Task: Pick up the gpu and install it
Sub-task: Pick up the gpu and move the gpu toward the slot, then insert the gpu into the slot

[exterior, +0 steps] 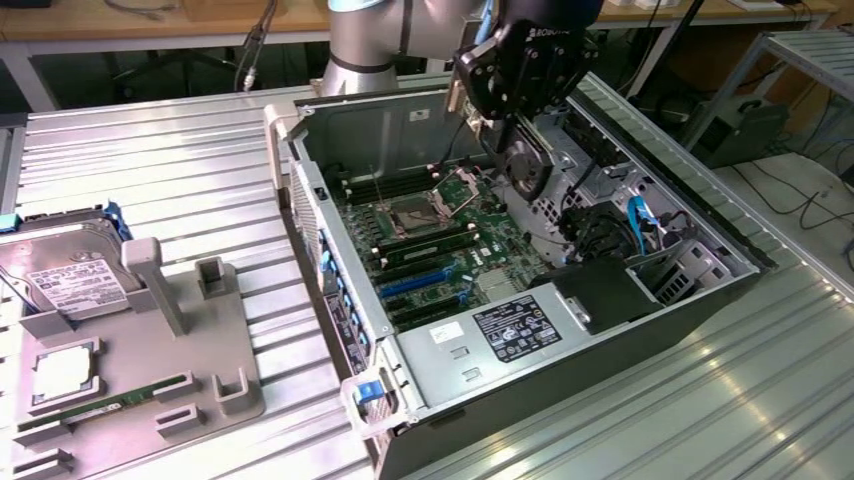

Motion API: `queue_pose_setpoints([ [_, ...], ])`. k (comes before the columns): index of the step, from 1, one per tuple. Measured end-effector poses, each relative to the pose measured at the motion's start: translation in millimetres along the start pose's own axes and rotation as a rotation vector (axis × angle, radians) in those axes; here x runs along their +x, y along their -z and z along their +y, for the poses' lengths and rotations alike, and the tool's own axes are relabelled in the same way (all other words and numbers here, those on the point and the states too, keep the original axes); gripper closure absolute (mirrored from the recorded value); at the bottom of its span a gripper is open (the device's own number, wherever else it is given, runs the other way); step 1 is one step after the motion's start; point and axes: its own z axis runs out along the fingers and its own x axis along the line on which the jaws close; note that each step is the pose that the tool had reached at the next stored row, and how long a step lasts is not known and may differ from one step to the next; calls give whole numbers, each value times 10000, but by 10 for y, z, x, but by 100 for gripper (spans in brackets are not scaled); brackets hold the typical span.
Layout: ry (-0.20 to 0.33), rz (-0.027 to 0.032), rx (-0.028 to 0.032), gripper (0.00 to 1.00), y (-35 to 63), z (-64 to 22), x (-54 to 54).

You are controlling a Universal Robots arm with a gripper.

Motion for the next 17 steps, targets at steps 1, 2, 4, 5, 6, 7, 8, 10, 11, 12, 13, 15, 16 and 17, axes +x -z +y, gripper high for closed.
queue_pose_setpoints([
  [1,0,0,0,72,0,0,0],
  [2,1,-1,-1,72,0,0,0],
  [4,209,-3,-8,72,-1,0,0],
  [5,352,-4,-13,72,-1,0,0],
  [6,537,-7,-19,72,0,0,0],
  [7,697,-8,-24,72,0,0,0],
  [8,921,-11,-32,72,0,-1,0],
  [10,1247,-15,-44,72,-1,-1,0],
  [11,1381,-16,-48,72,0,-1,0],
  [12,1507,-18,-53,72,0,-2,0],
  [13,1660,-19,-58,72,0,-2,0],
  [15,1911,-23,-67,72,0,-2,0],
  [16,2102,-24,-73,72,0,-2,0],
  [17,2258,-26,-79,72,-1,-2,0],
])
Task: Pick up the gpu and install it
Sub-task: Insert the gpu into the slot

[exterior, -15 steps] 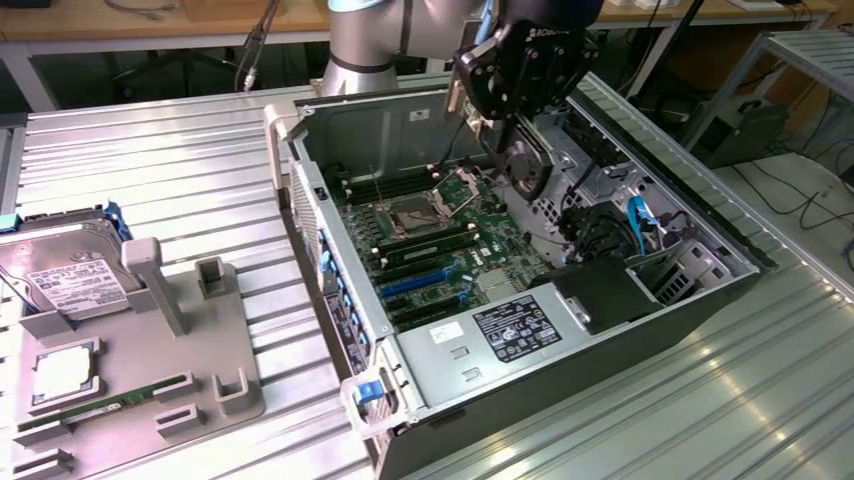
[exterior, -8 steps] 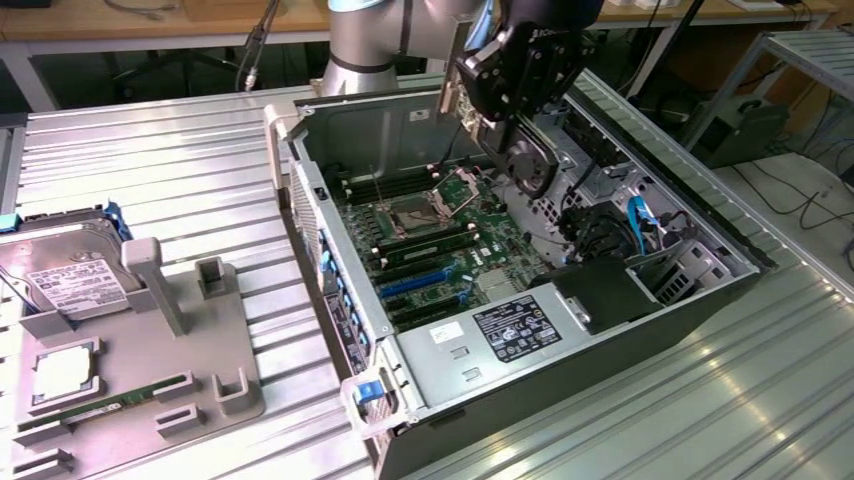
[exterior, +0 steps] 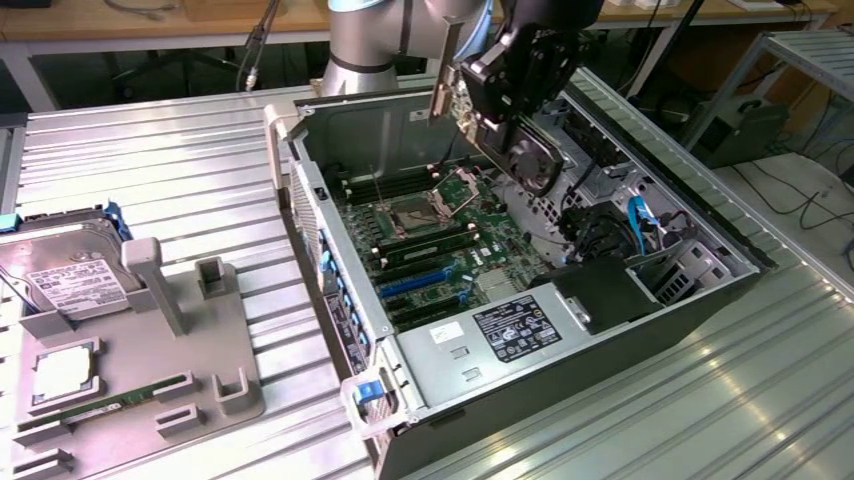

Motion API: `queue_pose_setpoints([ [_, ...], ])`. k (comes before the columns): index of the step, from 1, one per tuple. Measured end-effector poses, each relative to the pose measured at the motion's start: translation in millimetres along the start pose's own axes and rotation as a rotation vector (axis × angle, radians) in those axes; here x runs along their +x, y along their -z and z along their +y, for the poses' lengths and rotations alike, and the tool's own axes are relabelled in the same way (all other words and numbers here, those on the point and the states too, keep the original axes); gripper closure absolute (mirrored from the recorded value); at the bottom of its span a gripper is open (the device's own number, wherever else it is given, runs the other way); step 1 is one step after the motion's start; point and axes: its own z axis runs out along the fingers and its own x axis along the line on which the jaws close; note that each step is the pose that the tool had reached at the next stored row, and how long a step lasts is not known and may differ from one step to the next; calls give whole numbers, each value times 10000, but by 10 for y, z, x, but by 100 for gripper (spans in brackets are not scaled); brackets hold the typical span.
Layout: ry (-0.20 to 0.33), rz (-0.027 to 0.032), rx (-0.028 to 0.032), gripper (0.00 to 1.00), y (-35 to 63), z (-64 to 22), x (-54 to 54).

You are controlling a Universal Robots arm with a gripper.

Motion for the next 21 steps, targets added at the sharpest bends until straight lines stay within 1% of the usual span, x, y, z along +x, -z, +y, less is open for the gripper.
queue_pose_setpoints([
  [9,1253,-14,-43,72,0,0,0],
  [16,1894,-22,-66,72,0,-1,0],
  [21,2576,-29,-89,72,0,-3,1],
])
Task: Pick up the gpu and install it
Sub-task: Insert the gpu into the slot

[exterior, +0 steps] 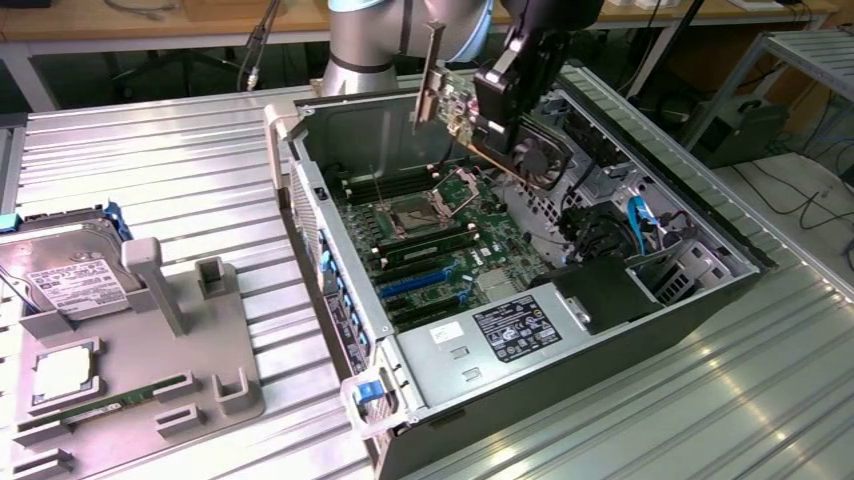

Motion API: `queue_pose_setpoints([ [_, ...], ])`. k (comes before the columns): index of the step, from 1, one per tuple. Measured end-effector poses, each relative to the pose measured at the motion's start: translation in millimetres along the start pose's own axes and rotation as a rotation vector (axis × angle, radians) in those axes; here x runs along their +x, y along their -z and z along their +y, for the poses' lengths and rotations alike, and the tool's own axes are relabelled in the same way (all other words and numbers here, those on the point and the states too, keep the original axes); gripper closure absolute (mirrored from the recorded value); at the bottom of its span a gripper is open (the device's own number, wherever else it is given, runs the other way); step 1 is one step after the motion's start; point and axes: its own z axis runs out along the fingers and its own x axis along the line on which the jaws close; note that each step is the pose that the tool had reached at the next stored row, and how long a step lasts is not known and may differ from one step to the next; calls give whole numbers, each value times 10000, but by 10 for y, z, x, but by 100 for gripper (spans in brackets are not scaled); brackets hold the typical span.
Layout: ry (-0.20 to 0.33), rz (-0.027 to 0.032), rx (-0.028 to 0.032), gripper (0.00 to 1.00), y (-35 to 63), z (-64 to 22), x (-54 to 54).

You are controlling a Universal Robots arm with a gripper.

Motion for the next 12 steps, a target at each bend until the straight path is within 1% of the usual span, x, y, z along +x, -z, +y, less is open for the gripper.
queue_pose_setpoints([
  [9,871,-10,-31,72,-1,-3,2],
  [12,1308,-15,-46,72,-2,-4,2],
])
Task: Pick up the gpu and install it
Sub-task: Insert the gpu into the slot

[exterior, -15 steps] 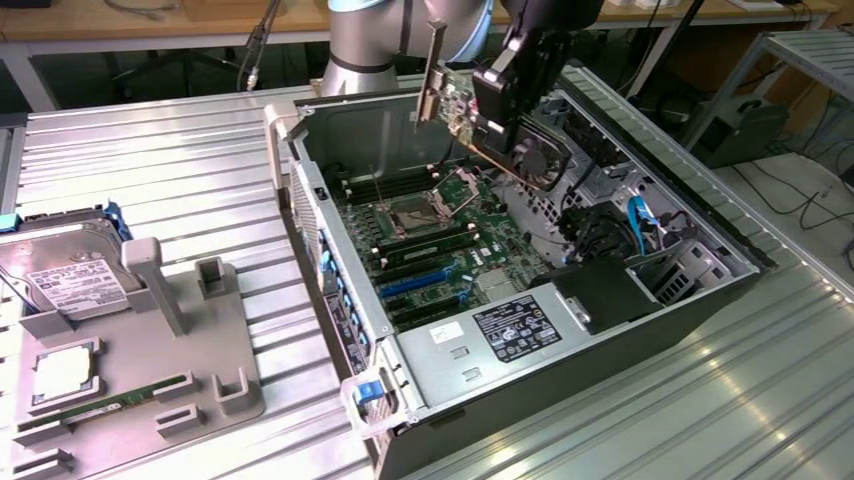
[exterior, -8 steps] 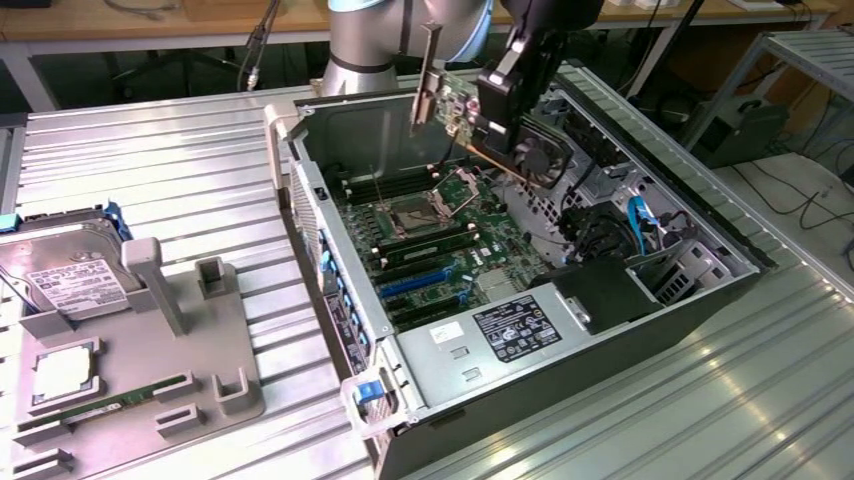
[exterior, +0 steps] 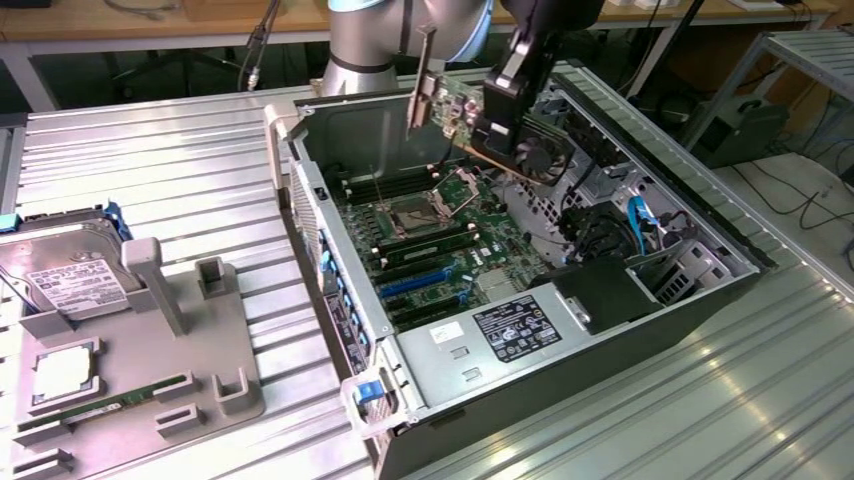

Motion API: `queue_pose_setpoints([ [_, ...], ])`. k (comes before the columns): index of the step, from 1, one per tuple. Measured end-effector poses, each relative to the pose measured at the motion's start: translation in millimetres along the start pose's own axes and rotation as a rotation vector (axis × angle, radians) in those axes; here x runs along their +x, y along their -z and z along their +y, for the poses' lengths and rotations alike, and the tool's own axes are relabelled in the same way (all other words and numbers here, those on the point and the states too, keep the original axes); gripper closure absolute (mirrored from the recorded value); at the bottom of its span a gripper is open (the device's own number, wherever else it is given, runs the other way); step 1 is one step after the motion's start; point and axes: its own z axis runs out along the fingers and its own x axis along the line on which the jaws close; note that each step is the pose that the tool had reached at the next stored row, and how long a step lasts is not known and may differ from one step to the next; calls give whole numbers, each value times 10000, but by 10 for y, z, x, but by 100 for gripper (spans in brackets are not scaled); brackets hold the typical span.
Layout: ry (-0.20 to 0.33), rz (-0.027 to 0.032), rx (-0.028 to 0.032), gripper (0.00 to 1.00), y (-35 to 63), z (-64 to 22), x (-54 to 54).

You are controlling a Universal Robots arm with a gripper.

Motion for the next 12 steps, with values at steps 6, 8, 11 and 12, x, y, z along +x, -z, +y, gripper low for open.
queue_pose_setpoints([
  [6,825,-9,-28,72,-1,0,0],
  [8,1120,-13,-39,72,-2,0,0],
  [11,1513,-17,-52,72,-2,-2,2],
  [12,1660,-18,-57,72,-2,-3,2],
])
